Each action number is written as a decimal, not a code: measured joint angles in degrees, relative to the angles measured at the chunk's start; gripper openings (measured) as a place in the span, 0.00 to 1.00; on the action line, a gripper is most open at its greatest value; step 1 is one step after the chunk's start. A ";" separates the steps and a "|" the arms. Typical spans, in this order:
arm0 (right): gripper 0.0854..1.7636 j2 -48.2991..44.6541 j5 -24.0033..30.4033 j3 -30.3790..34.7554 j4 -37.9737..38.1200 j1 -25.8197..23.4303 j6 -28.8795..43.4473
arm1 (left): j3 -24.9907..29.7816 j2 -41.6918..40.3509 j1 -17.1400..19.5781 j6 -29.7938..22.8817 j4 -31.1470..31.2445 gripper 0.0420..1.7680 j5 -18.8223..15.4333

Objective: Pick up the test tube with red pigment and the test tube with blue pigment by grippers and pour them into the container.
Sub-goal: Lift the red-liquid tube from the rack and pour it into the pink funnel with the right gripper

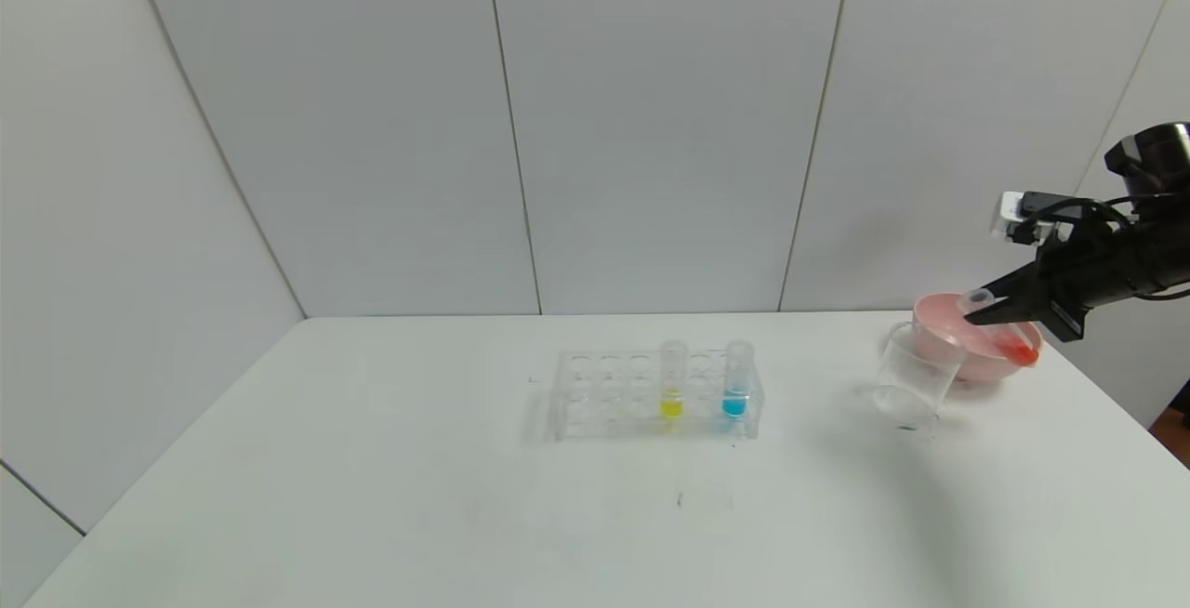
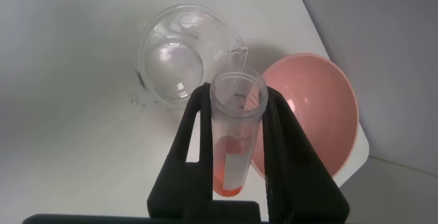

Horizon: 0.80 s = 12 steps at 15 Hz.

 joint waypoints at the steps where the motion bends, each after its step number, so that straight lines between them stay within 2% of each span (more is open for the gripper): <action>1: 0.24 0.28 -0.82 -1.94 2.28 0.38 -0.57 | 0.00 0.00 0.00 0.00 0.02 1.00 0.00; 5: 0.24 1.74 -7.06 -9.26 9.73 1.65 -4.22 | 0.00 0.00 0.00 0.00 0.02 1.00 0.00; 12: 0.24 2.82 -16.64 -10.17 10.17 5.03 -7.64 | 0.00 0.00 0.00 0.00 0.05 1.00 0.00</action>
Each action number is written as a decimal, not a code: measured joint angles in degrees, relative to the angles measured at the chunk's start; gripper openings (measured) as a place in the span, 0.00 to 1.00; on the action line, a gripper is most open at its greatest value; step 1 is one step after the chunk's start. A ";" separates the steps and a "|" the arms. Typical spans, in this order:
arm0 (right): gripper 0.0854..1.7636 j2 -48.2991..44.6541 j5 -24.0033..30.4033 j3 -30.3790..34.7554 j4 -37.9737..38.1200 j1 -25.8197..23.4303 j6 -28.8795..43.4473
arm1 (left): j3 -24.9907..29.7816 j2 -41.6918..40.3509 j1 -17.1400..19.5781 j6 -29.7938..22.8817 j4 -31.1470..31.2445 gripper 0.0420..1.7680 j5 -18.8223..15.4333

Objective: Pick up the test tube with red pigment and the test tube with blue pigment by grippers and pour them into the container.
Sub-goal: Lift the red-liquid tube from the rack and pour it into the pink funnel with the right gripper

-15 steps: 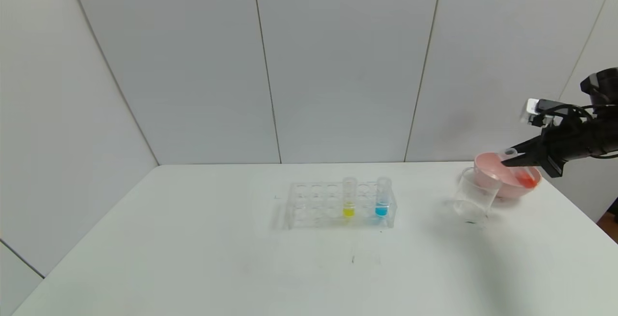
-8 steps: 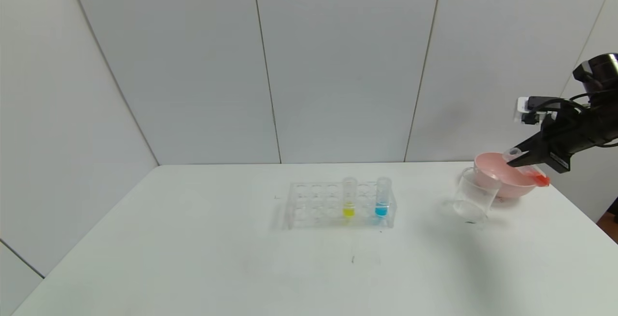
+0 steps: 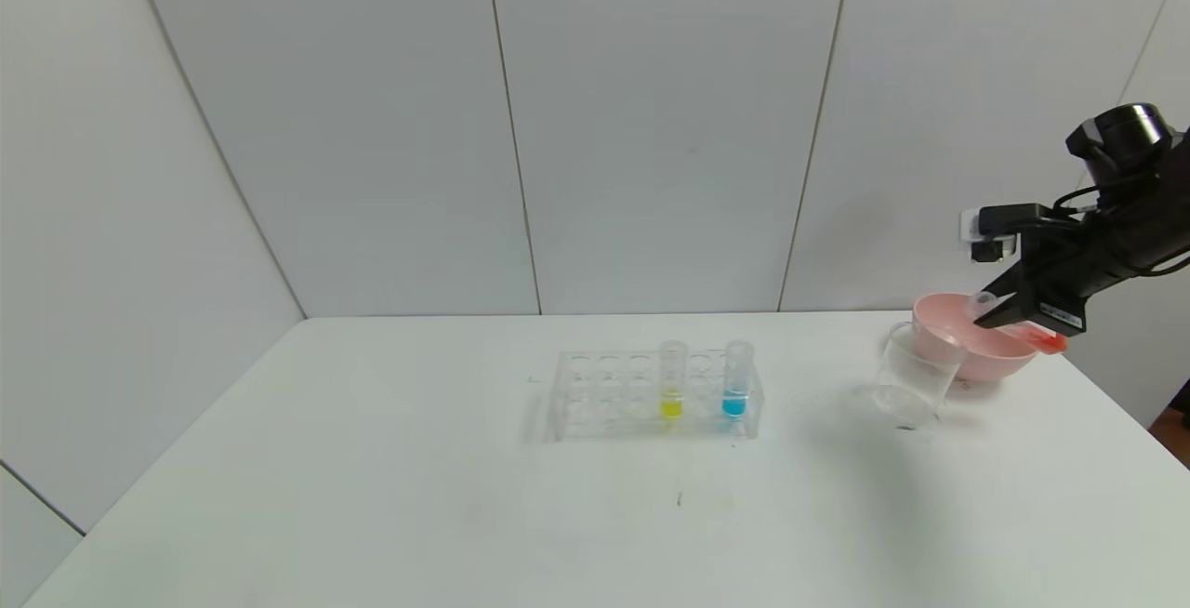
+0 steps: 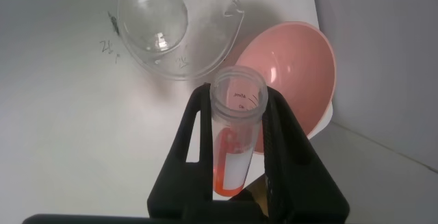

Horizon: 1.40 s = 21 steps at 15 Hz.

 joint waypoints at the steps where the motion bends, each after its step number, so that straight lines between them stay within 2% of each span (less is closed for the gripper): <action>1: 0.24 0.15 -1.01 0.00 0.00 0.61 -0.09 | 0.00 0.00 0.00 0.02 -0.02 1.00 0.00; 8: 0.24 0.48 -8.19 -0.06 -0.01 4.47 -1.99 | 0.00 0.00 0.00 0.00 0.00 1.00 0.00; 11: 0.24 0.44 -9.40 -0.06 0.11 5.42 -2.35 | 0.00 0.00 0.00 0.00 -0.02 1.00 0.00; 14: 0.24 0.30 -13.84 -0.06 2.07 6.14 -3.83 | 0.00 0.00 0.00 0.00 -0.02 1.00 0.00; 19: 0.24 0.44 -16.40 -0.06 2.29 7.22 -4.46 | 0.00 0.00 0.00 0.00 -0.02 1.00 0.00; 21: 0.24 0.67 -19.10 -0.23 2.18 7.92 -4.89 | 0.00 0.00 0.00 0.00 -0.02 1.00 0.00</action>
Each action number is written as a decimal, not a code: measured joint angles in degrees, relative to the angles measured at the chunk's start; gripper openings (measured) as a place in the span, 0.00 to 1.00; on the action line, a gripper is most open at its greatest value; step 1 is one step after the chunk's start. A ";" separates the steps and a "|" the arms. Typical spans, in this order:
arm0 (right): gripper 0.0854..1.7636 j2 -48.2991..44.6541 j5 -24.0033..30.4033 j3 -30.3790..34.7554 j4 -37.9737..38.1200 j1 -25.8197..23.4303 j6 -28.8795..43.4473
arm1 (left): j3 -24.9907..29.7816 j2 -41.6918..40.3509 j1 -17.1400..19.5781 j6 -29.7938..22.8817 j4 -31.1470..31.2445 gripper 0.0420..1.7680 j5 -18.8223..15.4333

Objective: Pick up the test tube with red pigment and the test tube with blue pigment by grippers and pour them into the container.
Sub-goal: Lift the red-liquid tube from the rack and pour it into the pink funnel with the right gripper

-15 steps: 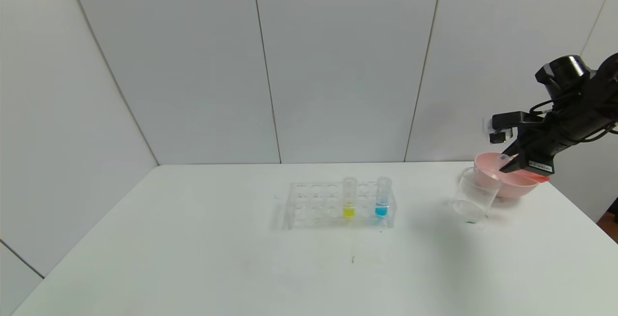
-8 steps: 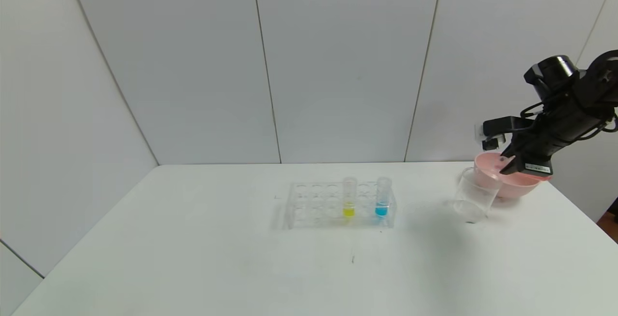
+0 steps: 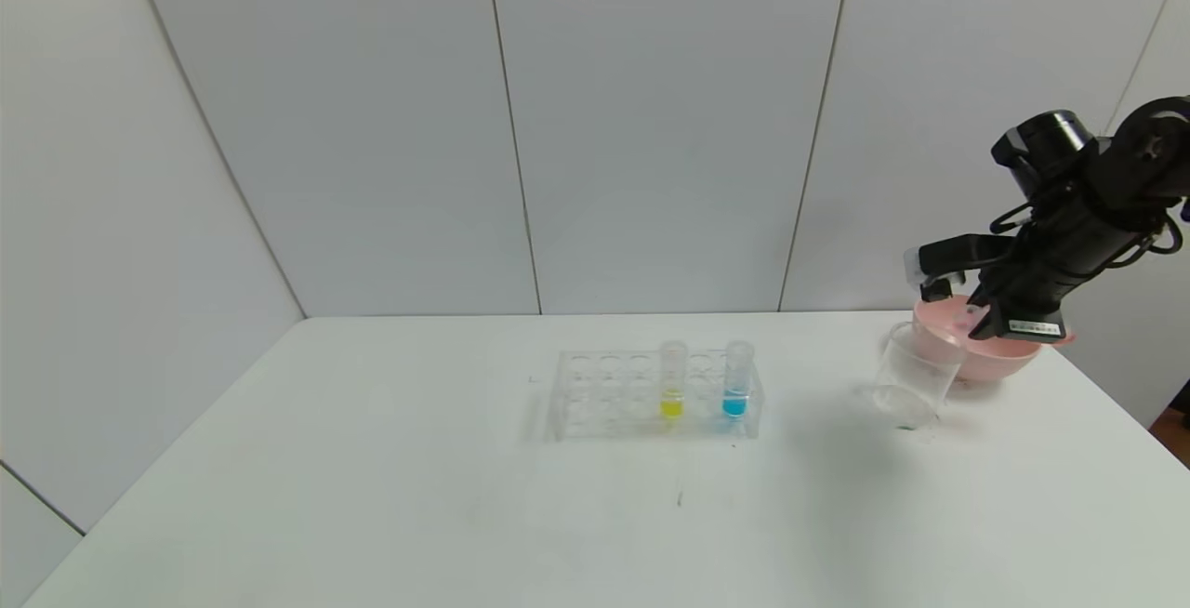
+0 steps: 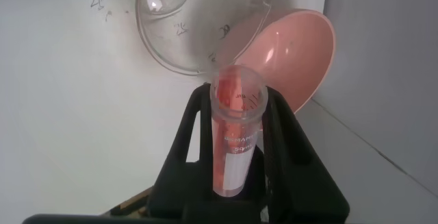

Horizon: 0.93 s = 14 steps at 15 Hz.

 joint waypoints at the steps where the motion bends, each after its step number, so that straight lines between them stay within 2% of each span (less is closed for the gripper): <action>1: 0.24 0.16 -1.15 -0.02 0.00 0.44 -0.17 | 0.00 0.00 0.00 0.00 0.02 1.00 0.00; 4: 0.24 0.49 -3.30 -0.11 0.17 1.52 -0.55 | 0.00 0.00 0.00 0.00 0.02 1.00 0.00; 8: 0.24 0.44 -9.98 -0.20 0.39 2.79 -3.29 | 0.00 0.00 0.00 0.00 0.02 1.00 0.00; 11: 0.24 0.43 -11.58 -0.20 0.50 3.75 -3.79 | 0.00 0.00 0.00 0.00 0.00 1.00 0.00; 14: 0.24 0.49 -17.26 -0.20 0.90 4.88 -5.45 | 0.00 0.00 0.00 0.00 0.02 1.00 0.00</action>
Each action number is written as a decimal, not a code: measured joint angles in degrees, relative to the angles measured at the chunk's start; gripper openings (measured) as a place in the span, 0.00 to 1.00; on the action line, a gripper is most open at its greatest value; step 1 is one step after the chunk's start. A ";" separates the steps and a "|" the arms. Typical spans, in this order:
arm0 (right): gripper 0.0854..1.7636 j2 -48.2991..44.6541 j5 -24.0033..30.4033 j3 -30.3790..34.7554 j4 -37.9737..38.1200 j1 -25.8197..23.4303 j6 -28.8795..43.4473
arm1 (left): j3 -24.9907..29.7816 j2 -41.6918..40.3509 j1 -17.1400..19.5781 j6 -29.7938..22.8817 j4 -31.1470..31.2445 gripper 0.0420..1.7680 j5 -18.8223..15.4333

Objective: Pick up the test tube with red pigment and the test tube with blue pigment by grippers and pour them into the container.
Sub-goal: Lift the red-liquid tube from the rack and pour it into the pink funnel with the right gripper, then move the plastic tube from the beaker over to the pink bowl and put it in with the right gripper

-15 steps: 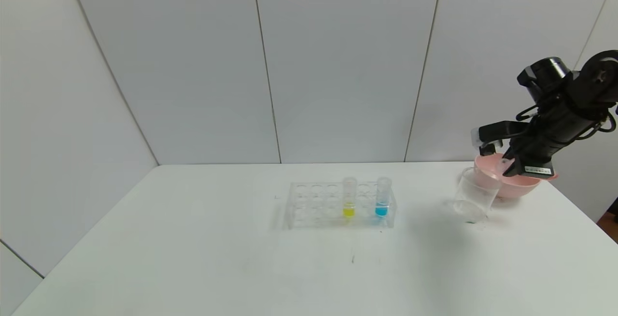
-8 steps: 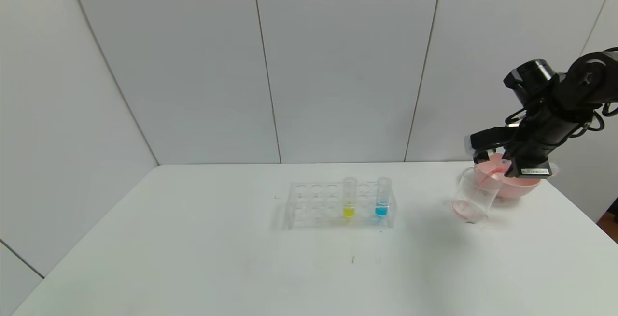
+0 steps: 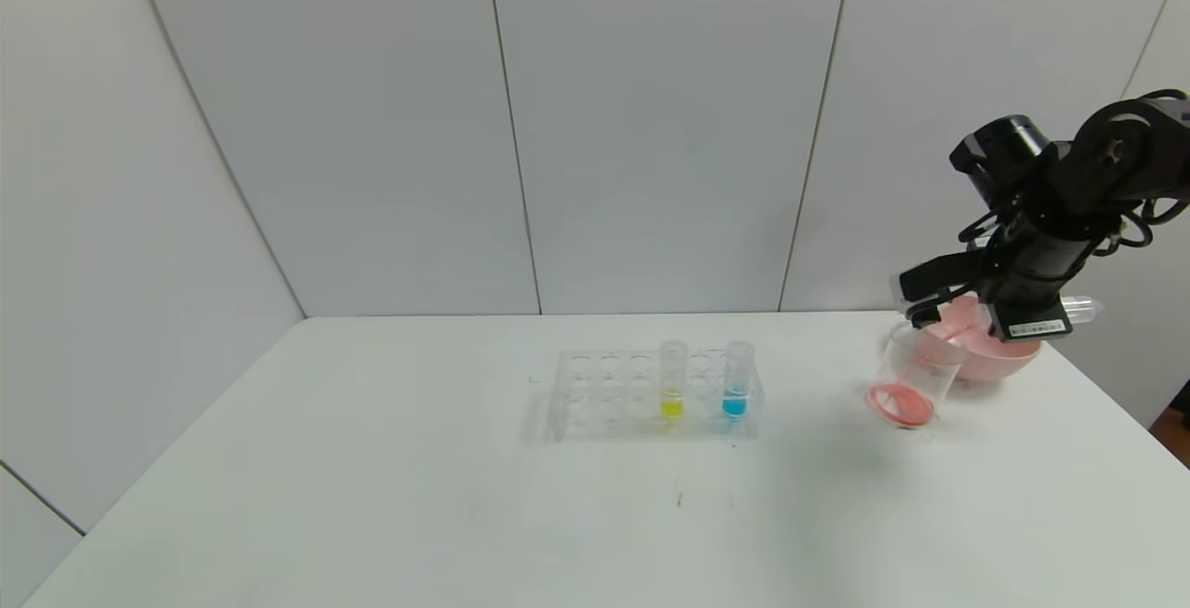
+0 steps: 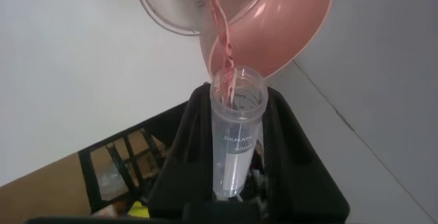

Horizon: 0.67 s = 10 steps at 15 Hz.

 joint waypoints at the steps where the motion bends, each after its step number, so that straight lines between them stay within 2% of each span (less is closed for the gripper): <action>1: 0.24 0.02 -1.62 0.00 0.35 0.52 -0.30 | 0.00 0.00 0.00 0.00 -0.02 1.00 0.00; 4: 0.24 0.24 -4.17 0.00 0.55 2.11 -0.90 | 0.00 0.00 0.00 0.00 0.00 1.00 0.00; 10: 0.24 0.48 -4.66 0.06 0.94 3.06 -0.96 | 0.00 0.00 0.00 0.00 0.00 1.00 0.00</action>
